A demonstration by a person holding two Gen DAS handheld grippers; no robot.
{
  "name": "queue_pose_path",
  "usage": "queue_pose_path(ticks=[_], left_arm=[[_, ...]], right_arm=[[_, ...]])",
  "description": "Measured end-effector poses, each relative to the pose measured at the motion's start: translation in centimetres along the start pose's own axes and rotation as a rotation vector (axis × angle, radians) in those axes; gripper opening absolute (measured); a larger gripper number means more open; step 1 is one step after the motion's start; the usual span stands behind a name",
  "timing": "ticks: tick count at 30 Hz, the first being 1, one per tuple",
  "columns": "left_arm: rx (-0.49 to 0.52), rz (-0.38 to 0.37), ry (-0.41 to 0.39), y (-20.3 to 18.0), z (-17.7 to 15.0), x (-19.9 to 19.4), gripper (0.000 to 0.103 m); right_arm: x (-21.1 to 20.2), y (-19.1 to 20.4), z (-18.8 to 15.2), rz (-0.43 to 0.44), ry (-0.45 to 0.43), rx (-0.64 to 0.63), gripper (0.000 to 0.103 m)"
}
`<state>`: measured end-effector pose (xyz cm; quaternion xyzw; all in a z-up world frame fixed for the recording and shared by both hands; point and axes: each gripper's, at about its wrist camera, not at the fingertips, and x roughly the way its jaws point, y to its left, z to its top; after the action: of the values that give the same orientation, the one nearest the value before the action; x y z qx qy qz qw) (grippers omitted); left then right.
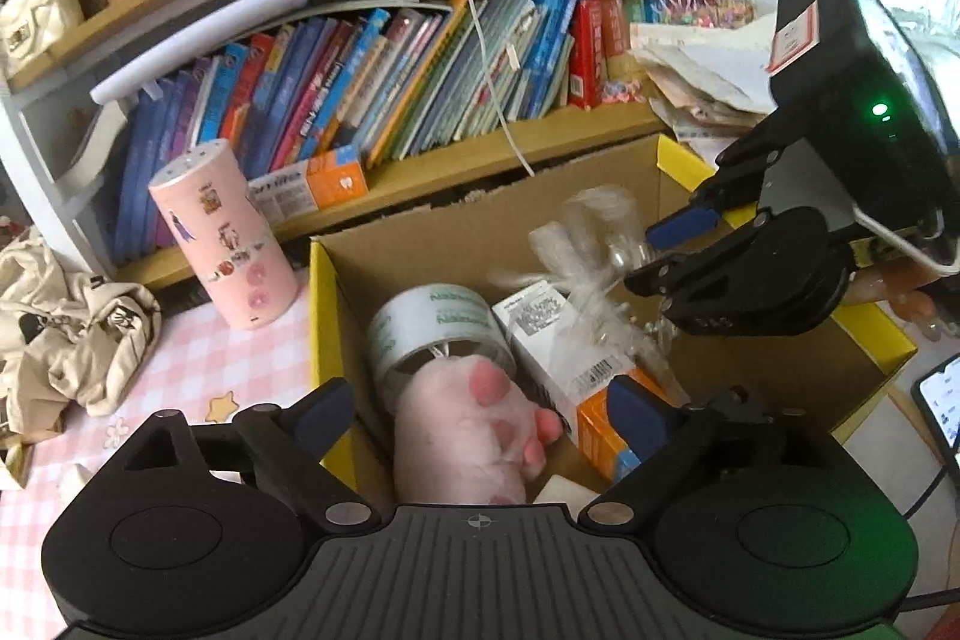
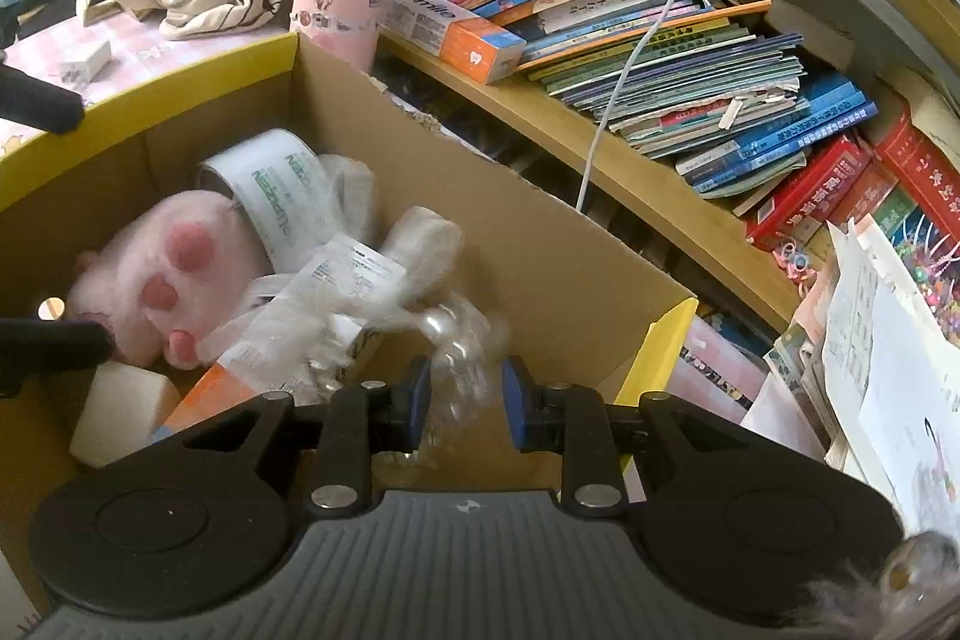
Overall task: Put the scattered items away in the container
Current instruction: 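Open the left tool to drop the pig while the right tool releases the pearls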
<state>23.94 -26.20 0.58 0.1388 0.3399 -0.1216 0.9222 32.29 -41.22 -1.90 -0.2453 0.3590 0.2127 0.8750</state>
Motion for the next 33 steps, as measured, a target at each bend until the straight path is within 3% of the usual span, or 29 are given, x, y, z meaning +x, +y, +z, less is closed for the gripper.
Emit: queue_pose_path(ticks=[4,21,33], left_arm=[[-0.054,0.000,-0.001,0.3,-0.4,-0.8,0.095],[-0.203,0.027,-0.045,1.3,-3.9,-4.3,0.095],[-0.252,0.009,-0.150,2.8,-5.7,-7.6,0.095]], right_arm=[[-0.3,0.2,0.1,-0.015,-0.019,-0.010,0.050],[-3.6,2.1,-1.7,0.000,-0.046,0.038,0.052],[-9.2,3.8,-3.2,-0.069,-0.159,0.176,0.052]])
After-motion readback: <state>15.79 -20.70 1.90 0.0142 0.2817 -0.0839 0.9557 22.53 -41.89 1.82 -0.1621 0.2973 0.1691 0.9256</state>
